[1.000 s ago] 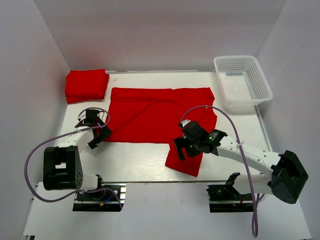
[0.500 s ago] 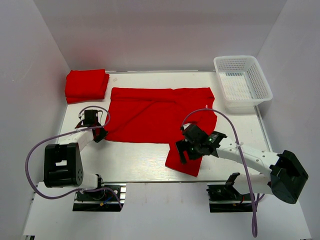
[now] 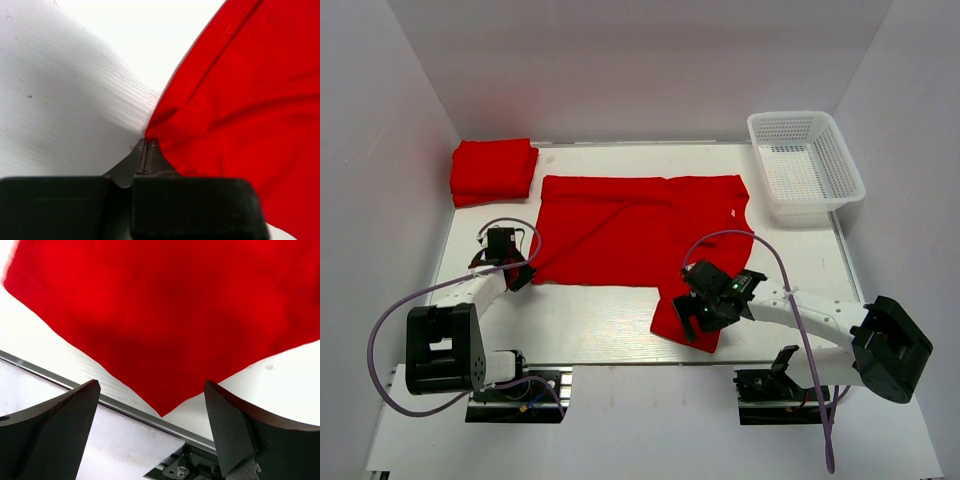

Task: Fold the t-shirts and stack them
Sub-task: Grap the side of the flattened tshirt closest away from the robot with both arms

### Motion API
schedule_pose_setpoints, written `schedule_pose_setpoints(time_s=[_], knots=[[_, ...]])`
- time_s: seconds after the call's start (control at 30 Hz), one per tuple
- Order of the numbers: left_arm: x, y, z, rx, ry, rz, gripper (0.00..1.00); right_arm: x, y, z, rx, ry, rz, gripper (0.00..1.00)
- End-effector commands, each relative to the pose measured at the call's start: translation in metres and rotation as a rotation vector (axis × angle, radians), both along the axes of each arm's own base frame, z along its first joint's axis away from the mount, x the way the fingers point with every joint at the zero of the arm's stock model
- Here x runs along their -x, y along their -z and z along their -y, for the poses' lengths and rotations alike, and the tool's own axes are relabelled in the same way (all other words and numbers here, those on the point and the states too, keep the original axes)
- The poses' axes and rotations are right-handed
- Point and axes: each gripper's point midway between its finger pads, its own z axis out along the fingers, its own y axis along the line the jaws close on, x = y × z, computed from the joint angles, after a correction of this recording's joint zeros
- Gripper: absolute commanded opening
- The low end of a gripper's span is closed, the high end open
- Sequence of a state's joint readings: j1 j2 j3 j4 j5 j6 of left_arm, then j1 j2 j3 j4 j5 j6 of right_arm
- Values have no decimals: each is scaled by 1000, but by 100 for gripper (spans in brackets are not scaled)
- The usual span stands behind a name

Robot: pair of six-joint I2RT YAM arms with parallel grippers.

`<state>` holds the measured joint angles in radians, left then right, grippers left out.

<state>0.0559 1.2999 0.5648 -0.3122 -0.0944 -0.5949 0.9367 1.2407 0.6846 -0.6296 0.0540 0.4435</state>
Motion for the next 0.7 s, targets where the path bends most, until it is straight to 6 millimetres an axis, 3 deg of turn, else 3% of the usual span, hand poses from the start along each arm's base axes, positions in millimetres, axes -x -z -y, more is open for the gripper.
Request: schedule_pose_setpoints(time_s=[0.0, 0.2, 0.47, 0.57, 0.67], knots=[[-1, -7, 2, 0, 15, 25, 0, 17, 9, 5, 20, 7, -66, 90], [1, -3, 4, 9, 20, 7, 0, 22, 14, 18, 70, 32, -46, 90], [4, 1, 3, 3, 15, -12, 0, 11, 25, 8, 92, 62, 1, 90], [4, 1, 3, 3, 15, -12, 0, 15, 32, 12, 114, 80, -17, 80], [3, -2, 3, 2, 15, -1, 0, 19, 37, 14, 113, 96, -28, 51]])
